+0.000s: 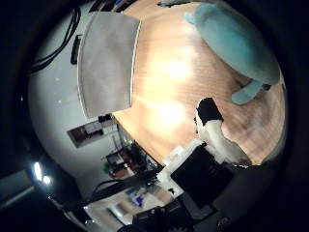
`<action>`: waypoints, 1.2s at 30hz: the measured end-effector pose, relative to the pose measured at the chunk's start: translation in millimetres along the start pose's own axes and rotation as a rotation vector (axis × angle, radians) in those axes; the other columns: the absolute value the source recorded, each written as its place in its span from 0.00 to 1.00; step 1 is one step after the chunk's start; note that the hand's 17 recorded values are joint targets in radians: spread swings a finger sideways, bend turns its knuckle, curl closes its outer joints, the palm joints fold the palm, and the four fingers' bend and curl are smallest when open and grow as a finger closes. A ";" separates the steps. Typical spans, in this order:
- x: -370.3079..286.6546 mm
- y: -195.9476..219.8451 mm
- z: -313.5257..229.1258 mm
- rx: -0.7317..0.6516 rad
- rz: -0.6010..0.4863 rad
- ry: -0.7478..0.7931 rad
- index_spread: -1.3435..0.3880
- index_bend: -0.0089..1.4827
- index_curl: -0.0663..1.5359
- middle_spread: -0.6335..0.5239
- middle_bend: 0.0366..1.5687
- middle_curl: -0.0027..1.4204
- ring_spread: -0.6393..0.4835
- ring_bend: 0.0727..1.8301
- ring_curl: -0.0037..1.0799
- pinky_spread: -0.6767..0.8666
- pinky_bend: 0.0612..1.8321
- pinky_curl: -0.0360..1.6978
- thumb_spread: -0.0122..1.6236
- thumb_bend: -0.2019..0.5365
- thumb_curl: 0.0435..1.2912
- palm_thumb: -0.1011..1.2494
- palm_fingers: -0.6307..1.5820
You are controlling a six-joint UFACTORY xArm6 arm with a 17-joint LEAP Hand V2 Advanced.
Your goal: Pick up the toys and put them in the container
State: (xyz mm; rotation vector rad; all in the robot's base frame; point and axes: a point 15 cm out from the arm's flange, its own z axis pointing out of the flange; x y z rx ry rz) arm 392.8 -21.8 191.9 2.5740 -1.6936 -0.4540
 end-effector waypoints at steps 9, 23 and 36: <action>-0.3 -0.6 0.2 0.000 0.002 0.001 0.45 0.13 0.25 0.28 0.12 0.23 0.35 0.31 0.23 0.48 0.42 0.04 0.63 0.26 0.34 0.59 0.45; 5.2 -10.4 -2.5 0.046 0.029 0.018 0.44 0.15 0.26 0.11 0.26 0.31 0.21 0.51 0.37 0.11 0.60 0.10 0.63 0.27 0.40 0.75 0.82; 24.1 -24.4 -33.0 0.204 0.081 0.059 0.45 0.60 0.52 0.11 0.58 0.57 0.25 0.66 0.57 0.25 0.83 0.25 0.64 0.37 0.50 0.93 0.79</action>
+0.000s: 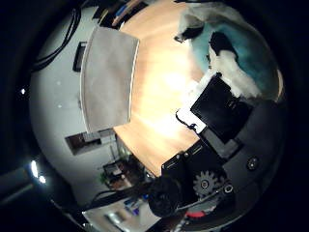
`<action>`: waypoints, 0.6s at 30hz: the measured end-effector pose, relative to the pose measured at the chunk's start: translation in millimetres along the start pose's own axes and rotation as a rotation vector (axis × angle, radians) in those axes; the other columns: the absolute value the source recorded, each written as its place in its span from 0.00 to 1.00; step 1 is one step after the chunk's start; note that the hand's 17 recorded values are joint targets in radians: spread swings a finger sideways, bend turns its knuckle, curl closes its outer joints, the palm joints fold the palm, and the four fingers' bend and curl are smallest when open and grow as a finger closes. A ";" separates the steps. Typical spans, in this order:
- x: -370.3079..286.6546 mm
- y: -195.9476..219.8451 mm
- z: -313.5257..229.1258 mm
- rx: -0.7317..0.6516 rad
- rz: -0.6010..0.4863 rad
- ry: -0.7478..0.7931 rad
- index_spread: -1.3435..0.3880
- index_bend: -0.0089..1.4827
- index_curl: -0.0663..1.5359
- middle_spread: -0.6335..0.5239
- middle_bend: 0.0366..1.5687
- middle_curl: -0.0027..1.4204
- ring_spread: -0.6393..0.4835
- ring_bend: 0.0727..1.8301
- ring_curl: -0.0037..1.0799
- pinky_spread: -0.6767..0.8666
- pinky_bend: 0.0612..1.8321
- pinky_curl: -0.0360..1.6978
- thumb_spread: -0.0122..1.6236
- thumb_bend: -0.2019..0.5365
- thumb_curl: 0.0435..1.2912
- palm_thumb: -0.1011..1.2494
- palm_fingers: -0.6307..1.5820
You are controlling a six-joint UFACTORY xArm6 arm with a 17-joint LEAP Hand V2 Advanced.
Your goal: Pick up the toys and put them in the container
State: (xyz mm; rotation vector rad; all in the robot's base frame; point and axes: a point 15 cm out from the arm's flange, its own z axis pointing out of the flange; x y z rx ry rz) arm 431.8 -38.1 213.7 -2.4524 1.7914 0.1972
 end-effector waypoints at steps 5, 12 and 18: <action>-2.1 -1.8 -9.3 0.020 -0.002 0.008 0.47 0.66 0.58 0.12 0.63 0.64 0.26 0.69 0.64 0.28 0.87 0.28 0.63 0.37 0.54 0.94 0.75; -9.8 -2.1 -36.5 0.067 -0.015 0.030 0.50 0.70 0.64 0.14 0.68 0.71 0.27 0.72 0.72 0.31 0.90 0.32 0.63 0.35 0.58 0.94 0.71; -37.5 5.8 -75.9 0.115 -0.039 0.015 0.52 0.74 0.68 0.16 0.70 0.76 0.27 0.74 0.78 0.32 0.91 0.34 0.64 0.34 0.63 0.94 0.69</action>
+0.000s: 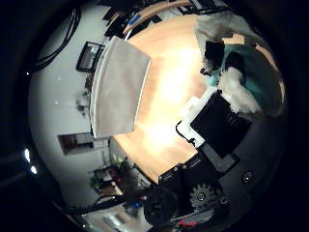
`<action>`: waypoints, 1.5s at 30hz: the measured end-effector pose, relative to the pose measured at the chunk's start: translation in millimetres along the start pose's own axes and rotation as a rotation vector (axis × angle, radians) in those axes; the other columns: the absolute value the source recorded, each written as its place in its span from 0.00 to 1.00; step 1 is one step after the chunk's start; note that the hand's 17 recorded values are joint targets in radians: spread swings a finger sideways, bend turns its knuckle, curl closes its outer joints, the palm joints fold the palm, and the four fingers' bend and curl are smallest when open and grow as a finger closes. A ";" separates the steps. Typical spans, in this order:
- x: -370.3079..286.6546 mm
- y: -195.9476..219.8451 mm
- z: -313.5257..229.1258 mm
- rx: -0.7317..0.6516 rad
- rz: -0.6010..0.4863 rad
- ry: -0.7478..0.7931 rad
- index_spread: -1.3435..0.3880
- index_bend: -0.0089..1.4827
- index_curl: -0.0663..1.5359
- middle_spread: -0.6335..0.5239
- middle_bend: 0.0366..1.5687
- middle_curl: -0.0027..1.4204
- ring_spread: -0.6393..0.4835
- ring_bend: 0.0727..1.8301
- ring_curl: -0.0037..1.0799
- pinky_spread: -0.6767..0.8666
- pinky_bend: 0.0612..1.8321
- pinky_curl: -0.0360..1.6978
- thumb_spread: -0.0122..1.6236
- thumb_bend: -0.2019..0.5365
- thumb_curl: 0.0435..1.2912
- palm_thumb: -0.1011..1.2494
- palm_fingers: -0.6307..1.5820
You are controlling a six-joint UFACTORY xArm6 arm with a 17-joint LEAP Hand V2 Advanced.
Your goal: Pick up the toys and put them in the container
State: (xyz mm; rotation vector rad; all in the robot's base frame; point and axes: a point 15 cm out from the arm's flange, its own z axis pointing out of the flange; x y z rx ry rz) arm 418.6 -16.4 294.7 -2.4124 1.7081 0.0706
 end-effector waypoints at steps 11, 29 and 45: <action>-66.2 -8.9 -104.2 0.200 -0.104 0.003 0.54 0.76 0.70 0.19 0.72 0.80 0.27 0.74 0.84 0.32 0.91 0.37 0.64 0.30 0.69 0.93 0.67; -217.1 -7.3 -196.9 0.440 -0.421 -0.077 0.56 0.77 0.71 0.21 0.71 0.82 0.26 0.72 0.89 0.30 0.89 0.39 0.64 0.27 0.74 0.92 0.67; -320.8 -37.0 -215.4 0.479 -0.579 -0.184 0.57 0.76 0.71 0.23 0.70 0.83 0.26 0.70 0.92 0.30 0.87 0.41 0.65 0.27 0.77 0.91 0.68</action>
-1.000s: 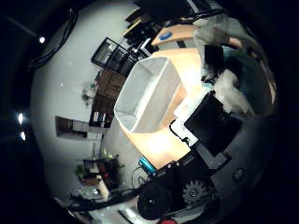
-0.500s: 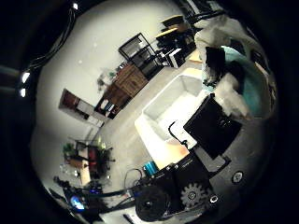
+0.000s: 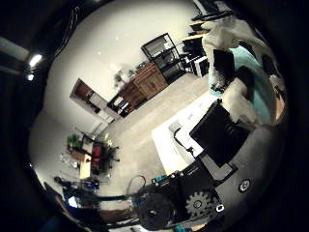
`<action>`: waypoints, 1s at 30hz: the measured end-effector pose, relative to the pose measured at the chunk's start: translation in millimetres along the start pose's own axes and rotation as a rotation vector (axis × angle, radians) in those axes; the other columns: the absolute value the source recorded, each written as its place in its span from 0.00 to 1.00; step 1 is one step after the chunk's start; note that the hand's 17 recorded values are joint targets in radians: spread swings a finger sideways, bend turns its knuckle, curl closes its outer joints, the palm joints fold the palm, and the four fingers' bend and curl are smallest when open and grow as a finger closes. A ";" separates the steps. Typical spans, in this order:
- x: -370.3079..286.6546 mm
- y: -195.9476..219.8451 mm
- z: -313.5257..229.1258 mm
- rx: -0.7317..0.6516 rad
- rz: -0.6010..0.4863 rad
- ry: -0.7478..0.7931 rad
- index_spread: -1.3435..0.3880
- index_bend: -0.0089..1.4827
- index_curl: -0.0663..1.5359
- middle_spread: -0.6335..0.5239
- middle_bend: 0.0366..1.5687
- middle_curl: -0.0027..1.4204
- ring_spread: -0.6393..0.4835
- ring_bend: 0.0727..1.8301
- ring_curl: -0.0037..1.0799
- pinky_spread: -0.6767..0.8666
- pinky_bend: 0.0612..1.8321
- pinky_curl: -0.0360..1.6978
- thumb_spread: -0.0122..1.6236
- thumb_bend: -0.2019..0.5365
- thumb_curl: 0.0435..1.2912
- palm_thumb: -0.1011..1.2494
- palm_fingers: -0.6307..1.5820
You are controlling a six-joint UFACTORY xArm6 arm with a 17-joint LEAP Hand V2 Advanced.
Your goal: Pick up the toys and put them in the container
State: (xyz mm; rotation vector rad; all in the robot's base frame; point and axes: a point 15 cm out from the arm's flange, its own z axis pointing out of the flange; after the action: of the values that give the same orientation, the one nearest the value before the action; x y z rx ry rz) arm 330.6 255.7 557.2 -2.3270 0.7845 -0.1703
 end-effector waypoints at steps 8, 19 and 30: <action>-17.6 -18.1 16.9 -0.012 -0.040 -0.037 0.57 0.76 0.71 0.23 0.71 0.83 0.25 0.69 0.93 0.30 0.85 0.41 0.65 0.27 0.78 0.91 0.69; -28.2 -34.1 21.3 -0.008 -0.040 -0.055 0.57 0.74 0.71 0.23 0.70 0.83 0.25 0.68 0.93 0.29 0.84 0.42 0.64 0.26 0.80 0.91 0.69; -1.2 -23.6 17.4 -0.025 0.014 0.012 0.50 0.37 0.61 0.17 0.48 0.68 0.25 0.66 0.78 0.18 0.83 0.38 0.59 0.19 0.62 0.61 0.59</action>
State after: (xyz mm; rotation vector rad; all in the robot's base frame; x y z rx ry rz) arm 346.8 280.2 558.8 -2.3455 0.8130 -0.1692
